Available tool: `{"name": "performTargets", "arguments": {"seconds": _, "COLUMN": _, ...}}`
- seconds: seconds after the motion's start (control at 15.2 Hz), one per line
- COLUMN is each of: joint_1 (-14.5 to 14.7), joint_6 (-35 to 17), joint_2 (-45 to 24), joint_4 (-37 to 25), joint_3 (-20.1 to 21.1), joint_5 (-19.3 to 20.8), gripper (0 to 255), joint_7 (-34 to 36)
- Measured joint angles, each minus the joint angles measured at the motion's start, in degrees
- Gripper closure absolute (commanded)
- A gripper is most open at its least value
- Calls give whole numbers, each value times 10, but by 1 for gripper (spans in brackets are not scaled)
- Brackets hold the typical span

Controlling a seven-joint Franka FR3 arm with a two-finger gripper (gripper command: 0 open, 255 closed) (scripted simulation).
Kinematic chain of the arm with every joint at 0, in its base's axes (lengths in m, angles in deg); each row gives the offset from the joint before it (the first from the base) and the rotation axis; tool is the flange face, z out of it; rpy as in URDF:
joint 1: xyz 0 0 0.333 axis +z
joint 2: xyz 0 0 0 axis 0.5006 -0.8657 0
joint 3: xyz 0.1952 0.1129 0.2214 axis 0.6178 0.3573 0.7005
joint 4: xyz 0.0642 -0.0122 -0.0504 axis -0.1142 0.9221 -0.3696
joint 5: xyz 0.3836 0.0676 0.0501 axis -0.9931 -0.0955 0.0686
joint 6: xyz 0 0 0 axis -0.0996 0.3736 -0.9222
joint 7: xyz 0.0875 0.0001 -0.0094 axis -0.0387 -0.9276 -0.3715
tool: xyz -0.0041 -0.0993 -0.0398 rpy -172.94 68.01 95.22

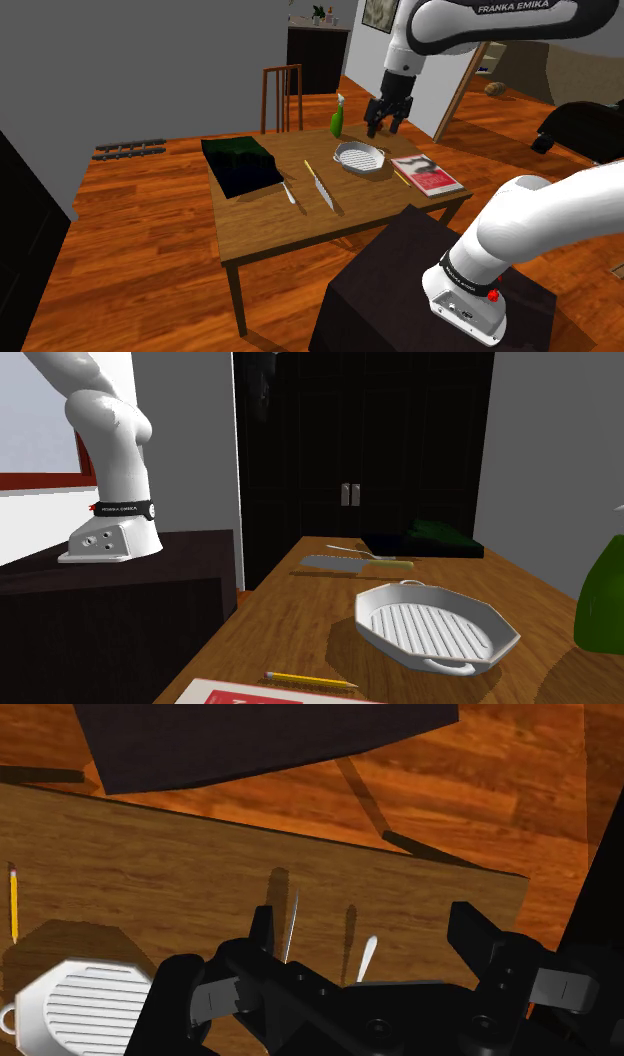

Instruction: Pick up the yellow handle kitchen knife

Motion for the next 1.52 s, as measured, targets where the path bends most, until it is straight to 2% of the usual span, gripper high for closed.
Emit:
{"name": "performTargets", "arguments": {"seconds": 0.46, "joint_1": -6, "joint_6": -145, "joint_2": -121, "joint_4": 18, "joint_3": 0, "joint_5": 2, "gripper": 0, "joint_7": 8}}
{"name": "performTargets", "arguments": {"seconds": 0.99, "joint_1": -11, "joint_6": -288, "joint_2": -285, "joint_4": -10, "joint_3": -1, "joint_5": 2, "gripper": 0, "joint_7": 20}}
{"name": "performTargets", "arguments": {"seconds": 1.52, "joint_1": -17, "joint_6": -390, "joint_2": -467, "joint_4": -96, "joint_3": -7, "joint_5": -2, "gripper": 0, "joint_7": 29}}
